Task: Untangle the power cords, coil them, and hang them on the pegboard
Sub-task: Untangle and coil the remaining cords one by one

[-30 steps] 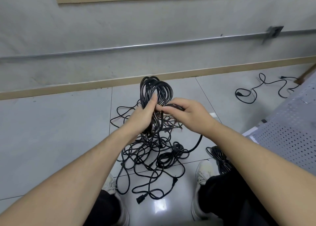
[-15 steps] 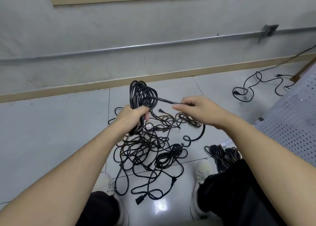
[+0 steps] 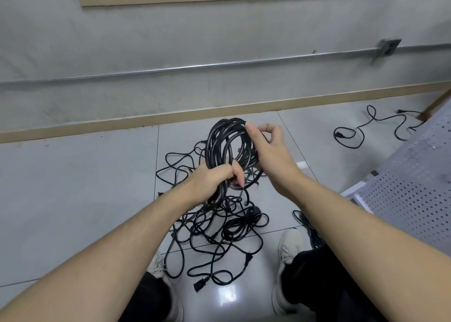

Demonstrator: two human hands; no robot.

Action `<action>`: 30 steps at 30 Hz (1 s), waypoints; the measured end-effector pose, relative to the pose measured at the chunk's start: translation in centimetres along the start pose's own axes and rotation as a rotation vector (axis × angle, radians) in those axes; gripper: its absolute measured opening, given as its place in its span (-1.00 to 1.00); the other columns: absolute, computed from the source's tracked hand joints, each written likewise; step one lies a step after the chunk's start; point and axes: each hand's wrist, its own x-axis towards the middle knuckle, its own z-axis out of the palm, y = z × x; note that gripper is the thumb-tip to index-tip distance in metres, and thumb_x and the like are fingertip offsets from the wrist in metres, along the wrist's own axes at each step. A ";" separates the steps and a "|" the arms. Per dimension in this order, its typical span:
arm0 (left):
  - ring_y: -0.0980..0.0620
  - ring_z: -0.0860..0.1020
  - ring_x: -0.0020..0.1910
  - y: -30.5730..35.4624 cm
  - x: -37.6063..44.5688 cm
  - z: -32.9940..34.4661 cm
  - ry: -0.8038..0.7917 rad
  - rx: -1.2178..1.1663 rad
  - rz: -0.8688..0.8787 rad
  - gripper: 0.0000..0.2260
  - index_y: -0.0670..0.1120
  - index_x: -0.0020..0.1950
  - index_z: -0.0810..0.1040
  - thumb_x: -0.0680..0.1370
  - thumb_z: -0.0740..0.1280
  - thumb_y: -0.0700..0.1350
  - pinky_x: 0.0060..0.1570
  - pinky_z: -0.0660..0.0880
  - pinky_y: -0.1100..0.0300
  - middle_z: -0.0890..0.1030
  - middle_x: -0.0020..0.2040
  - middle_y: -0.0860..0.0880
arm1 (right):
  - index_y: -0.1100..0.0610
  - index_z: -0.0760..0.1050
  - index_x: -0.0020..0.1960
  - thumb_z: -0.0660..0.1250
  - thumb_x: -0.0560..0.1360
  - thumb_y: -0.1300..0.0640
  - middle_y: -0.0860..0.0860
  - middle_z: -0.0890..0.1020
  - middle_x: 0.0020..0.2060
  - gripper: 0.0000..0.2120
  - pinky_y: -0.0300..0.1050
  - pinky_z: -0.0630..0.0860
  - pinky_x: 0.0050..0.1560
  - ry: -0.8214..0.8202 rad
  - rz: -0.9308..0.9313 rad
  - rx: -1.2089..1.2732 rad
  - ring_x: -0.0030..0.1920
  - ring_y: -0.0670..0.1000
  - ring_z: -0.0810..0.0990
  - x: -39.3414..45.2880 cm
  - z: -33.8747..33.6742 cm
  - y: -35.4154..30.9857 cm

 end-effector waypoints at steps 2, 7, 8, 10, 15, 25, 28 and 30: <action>0.10 0.49 -0.31 -0.4 -0.1 0.0 0.008 0.019 0.018 -0.74 -0.17 -0.17 0.63 0.51 0.18 -0.11 -0.17 0.42 0.20 0.53 -0.33 -0.03 | -0.08 0.38 0.27 0.40 0.48 -0.32 -0.02 0.74 -0.02 -0.50 0.13 0.58 0.19 -0.049 0.043 0.109 0.03 0.03 0.72 -0.1 0.3 -0.3; -0.23 0.61 0.16 -1.0 -0.2 0.3 -0.057 -0.165 -0.027 -0.80 -0.09 -0.23 0.64 0.42 0.21 -0.14 0.28 0.48 -0.11 0.62 0.01 -0.23 | 0.07 0.55 0.12 0.40 0.58 -0.04 0.00 0.54 -0.39 -0.78 0.07 0.55 0.02 -0.148 0.125 0.414 -0.36 -0.01 0.55 -0.8 0.7 -1.3; -0.22 0.62 0.20 -0.9 -0.1 0.6 -0.097 -0.244 -0.061 -0.81 -0.11 -0.22 0.63 0.41 0.22 -0.14 0.26 0.51 -0.09 0.60 0.03 -0.26 | 0.06 0.56 0.08 0.40 0.58 -0.03 -0.02 0.44 -0.43 -0.82 -0.02 0.57 -0.05 -0.144 0.126 0.443 -0.41 -0.04 0.44 -0.7 0.7 -1.3; -0.16 0.68 0.09 -0.3 0.1 1.1 -0.157 -0.365 -0.146 -0.79 -0.12 -0.22 0.62 0.41 0.19 -0.16 -0.03 0.57 0.15 0.58 -0.01 -0.31 | 0.05 0.58 0.00 0.40 0.59 -0.01 -0.03 0.34 -0.46 -0.87 -0.13 0.55 -0.21 -0.119 0.130 0.471 -0.46 -0.06 0.33 -0.6 0.6 -1.5; -0.10 0.64 -0.09 1.0 0.7 0.6 -0.238 -0.423 -0.243 -0.74 -0.05 -0.21 0.69 0.40 0.19 -0.14 -0.03 0.53 0.10 0.67 -0.03 -0.29 | 0.04 0.55 -0.01 0.40 0.59 -0.04 -0.02 0.31 -0.41 -0.85 -0.24 0.38 -0.48 -0.094 0.137 0.472 -0.49 -0.08 0.31 -0.3 0.1 -1.8; -0.09 0.60 -0.15 0.6 0.4 0.8 -0.151 -0.636 -0.183 -0.76 -0.13 -0.21 0.68 0.41 0.20 -0.24 0.21 0.55 -0.30 0.57 -0.10 -0.18 | 0.11 0.53 0.25 -0.15 0.63 -0.39 0.19 0.69 -0.07 -0.28 0.01 0.61 -0.11 -0.418 0.225 0.489 -0.17 0.15 0.65 0.2 -0.3 -0.6; -0.11 0.60 -0.20 1.2 0.6 -0.2 -0.108 -0.817 -0.103 -0.73 -0.10 -0.21 0.67 0.42 0.17 -0.24 0.01 0.63 -0.18 0.57 -0.13 -0.17 | 0.11 0.39 -0.02 -0.14 0.70 -0.23 -0.04 0.53 -0.40 -0.49 -0.10 0.42 -0.21 -0.514 0.237 0.066 -0.40 -0.03 0.45 0.4 0.4 2.0; -0.08 0.57 -0.25 1.5 0.7 -1.0 -0.031 -0.860 -0.069 -0.74 -0.07 -0.21 0.67 0.43 0.18 -0.22 -0.15 0.62 -0.07 0.56 -0.12 -0.15 | 0.11 0.42 -0.01 -0.12 0.70 -0.21 0.05 0.65 -0.29 -0.50 0.00 0.48 -0.01 -0.674 0.259 -0.224 -0.25 0.02 0.60 0.1 0.7 3.2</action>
